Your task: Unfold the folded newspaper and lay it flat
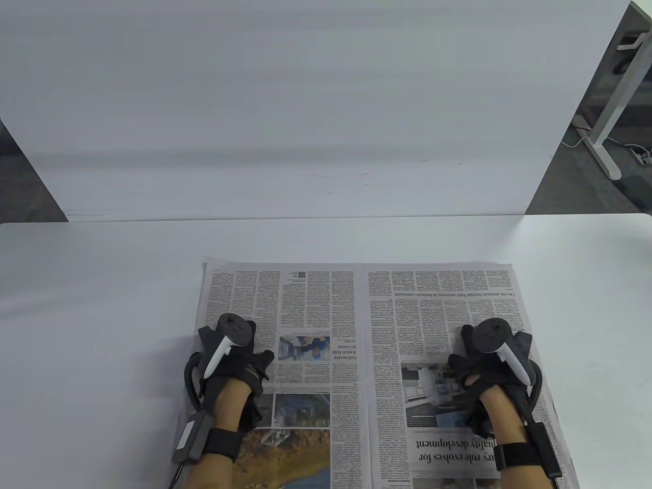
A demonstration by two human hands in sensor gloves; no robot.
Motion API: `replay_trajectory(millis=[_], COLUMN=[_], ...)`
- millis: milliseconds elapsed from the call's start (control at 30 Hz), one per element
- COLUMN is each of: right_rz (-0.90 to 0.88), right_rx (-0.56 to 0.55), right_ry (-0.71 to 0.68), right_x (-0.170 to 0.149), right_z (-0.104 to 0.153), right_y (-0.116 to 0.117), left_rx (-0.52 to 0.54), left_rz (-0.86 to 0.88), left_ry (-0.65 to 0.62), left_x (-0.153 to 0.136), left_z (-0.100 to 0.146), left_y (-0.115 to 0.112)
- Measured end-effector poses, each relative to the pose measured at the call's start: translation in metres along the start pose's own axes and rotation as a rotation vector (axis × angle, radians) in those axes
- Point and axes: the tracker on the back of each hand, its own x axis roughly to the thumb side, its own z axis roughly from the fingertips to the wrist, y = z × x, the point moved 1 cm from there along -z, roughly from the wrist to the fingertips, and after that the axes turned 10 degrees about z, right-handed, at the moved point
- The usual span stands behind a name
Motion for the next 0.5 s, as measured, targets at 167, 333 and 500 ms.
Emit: replay_trajectory(millis=[167, 333, 500], right_rz=[-0.044, -0.063, -0.052], right_rx=[-0.021, -0.026, -0.038], right_ry=[0.075, 0.113, 0.103], right_x=[-0.022, -0.027, -0.025], right_z=[0.001, 0.001, 0.001], right_y=[-0.003, -0.004, -0.003], left_rx=[0.027, 0.057, 0.069], left_rz=[0.026, 0.061, 0.059], left_ry=[0.052, 0.128, 0.120], left_x=[-0.013, -0.024, -0.024], left_z=[0.001, 0.003, 0.004], left_y=[0.005, 0.010, 0.010])
